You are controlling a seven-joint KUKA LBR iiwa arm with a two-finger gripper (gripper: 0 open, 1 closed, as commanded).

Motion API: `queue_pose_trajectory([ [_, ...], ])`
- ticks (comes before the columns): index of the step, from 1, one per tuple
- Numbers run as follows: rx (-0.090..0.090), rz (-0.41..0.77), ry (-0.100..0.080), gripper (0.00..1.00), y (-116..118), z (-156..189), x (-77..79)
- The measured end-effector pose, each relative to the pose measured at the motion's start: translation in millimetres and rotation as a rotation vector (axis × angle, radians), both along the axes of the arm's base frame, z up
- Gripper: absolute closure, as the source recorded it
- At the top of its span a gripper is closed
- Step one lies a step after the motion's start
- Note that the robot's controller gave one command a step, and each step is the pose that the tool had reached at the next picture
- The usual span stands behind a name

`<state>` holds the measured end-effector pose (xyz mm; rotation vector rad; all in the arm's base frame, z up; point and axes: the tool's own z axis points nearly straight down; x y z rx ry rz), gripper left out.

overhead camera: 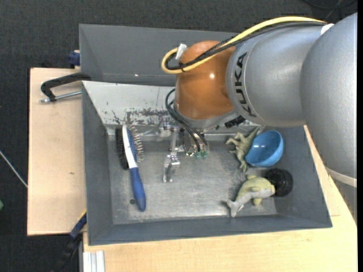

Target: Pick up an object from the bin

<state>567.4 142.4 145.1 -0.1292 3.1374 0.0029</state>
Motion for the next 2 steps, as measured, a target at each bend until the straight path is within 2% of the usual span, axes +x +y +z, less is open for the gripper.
queue_pose_trajectory([
  [1,-0.003,0.117,-0.012,0.00,63.4,-50.5,21.0],
  [2,-0.004,0.122,-0.006,1.00,65.1,-51.1,19.8],
])
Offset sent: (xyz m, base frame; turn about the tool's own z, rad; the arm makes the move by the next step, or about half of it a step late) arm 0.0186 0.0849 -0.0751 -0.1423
